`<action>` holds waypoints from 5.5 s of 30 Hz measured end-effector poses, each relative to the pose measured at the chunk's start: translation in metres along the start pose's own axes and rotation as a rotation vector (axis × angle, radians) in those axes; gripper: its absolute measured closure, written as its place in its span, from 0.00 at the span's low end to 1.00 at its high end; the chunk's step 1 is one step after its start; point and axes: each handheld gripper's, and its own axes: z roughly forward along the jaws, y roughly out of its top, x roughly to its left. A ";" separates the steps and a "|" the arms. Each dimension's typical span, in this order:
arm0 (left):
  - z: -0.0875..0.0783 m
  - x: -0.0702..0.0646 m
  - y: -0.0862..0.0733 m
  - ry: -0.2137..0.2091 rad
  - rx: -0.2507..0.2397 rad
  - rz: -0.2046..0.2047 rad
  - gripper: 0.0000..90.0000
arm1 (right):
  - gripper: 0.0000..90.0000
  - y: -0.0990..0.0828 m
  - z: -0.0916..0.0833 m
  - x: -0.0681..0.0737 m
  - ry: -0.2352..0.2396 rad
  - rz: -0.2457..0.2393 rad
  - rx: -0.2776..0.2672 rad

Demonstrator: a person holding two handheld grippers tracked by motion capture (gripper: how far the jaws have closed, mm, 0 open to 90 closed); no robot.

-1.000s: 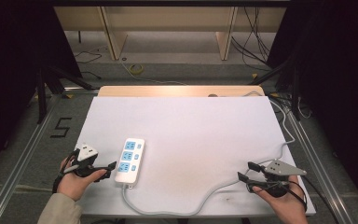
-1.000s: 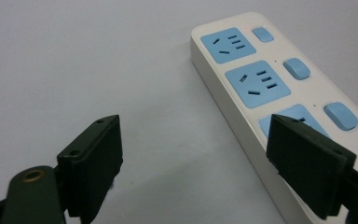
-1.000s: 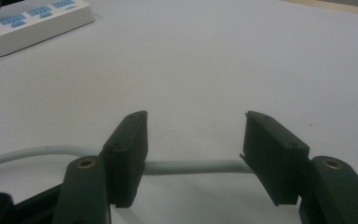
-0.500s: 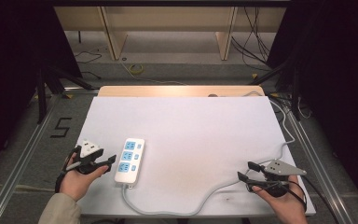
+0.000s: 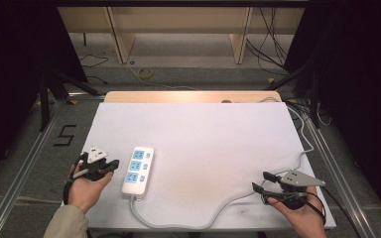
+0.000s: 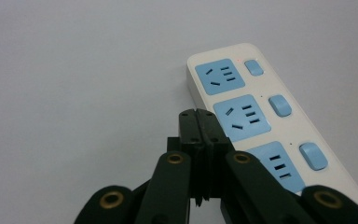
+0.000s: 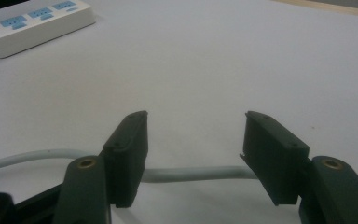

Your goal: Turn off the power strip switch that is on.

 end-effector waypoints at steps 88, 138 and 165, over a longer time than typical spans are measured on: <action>0.033 -0.043 0.053 -0.058 0.125 0.054 1.00 | 0.45 0.002 0.002 0.003 0.011 -0.007 0.000; 0.050 -0.048 0.070 -0.070 0.199 0.061 1.00 | 0.46 0.002 0.002 0.002 0.004 -0.016 0.008; 0.060 -0.048 0.076 -0.067 0.241 0.066 1.00 | 0.46 0.002 0.001 0.001 0.005 -0.017 0.007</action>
